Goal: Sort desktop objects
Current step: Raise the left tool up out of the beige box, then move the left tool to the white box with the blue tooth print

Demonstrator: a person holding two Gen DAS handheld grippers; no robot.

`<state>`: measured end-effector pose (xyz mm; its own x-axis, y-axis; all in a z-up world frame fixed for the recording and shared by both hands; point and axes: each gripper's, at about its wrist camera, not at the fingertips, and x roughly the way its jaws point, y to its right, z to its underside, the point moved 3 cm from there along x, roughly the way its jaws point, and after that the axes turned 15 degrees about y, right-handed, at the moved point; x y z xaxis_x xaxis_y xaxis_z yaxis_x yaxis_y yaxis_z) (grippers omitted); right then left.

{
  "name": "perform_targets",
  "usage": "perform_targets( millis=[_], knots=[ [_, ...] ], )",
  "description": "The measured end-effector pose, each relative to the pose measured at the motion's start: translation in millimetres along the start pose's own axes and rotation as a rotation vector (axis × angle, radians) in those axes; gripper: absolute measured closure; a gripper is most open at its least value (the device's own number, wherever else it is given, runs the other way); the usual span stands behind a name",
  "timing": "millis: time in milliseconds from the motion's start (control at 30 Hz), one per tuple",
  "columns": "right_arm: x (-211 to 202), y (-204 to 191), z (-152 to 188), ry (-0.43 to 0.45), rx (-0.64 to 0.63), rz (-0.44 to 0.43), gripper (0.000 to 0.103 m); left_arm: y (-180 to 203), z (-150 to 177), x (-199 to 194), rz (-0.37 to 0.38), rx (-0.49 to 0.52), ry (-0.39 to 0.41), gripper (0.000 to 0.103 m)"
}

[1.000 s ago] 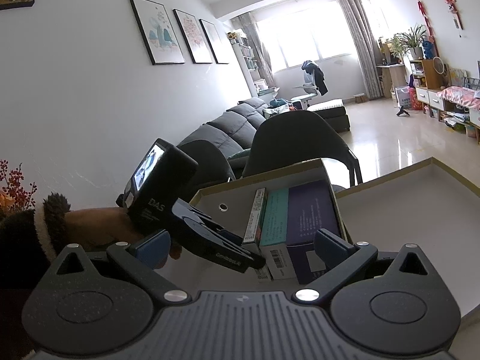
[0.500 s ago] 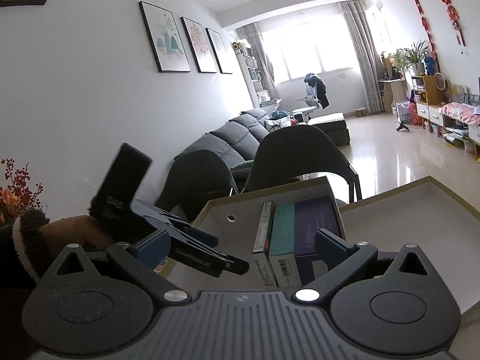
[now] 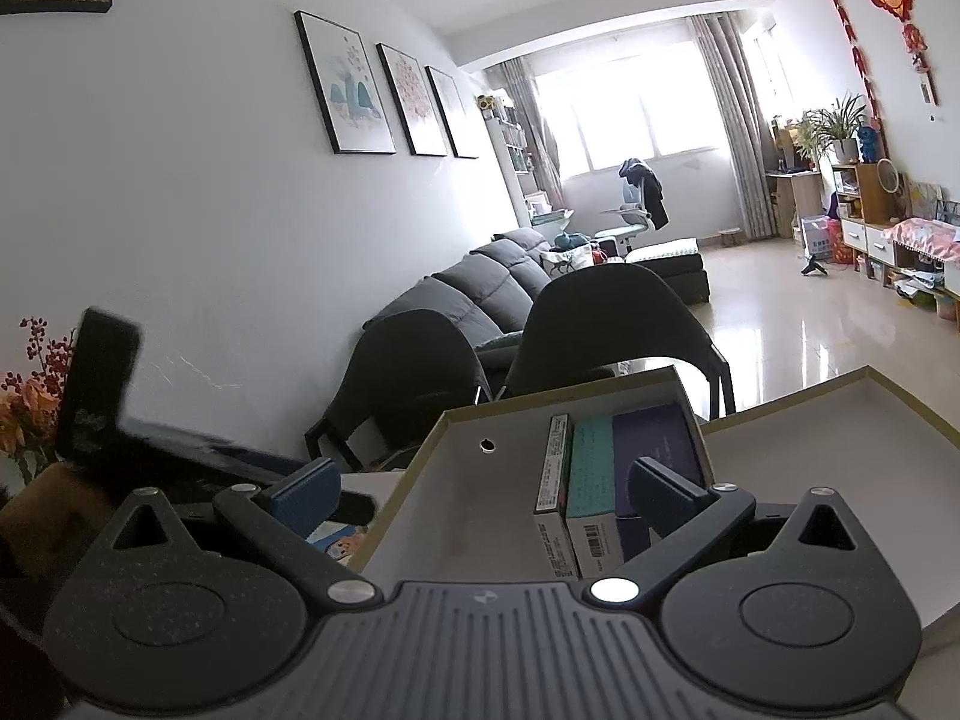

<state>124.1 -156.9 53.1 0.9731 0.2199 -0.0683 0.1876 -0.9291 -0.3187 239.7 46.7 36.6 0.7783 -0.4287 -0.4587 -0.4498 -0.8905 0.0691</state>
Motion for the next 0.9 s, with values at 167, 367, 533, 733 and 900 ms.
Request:
perform_targets(
  millis=[167, 367, 533, 733, 900],
  knots=[
    [-2.2, -3.7, 1.7, -0.004, -0.002, -0.011, 0.001, -19.7, 9.5, -15.7, -0.094, -0.099, 0.010, 0.001],
    [0.9, -6.7, 4.1, -0.011, 0.000, -0.017, 0.001, -31.7, 24.6, -37.9, -0.214, -0.174, 0.049, 0.000],
    [4.0, -8.6, 6.6, -0.014, -0.004, -0.015, 0.001, -31.5, 42.0, -63.7, -0.414, -0.190, 0.106, 0.000],
    [-8.0, -7.4, 2.4, 0.006, -0.019, -0.002, 0.001, -25.1, 55.2, -80.2, -0.578, -0.236, 0.151, 0.000],
    [-18.2, -10.0, -1.8, 0.030, -0.023, -0.011, 0.001, -32.7, 67.3, -75.8, -0.622, -0.379, 0.114, 0.000]
  ],
)
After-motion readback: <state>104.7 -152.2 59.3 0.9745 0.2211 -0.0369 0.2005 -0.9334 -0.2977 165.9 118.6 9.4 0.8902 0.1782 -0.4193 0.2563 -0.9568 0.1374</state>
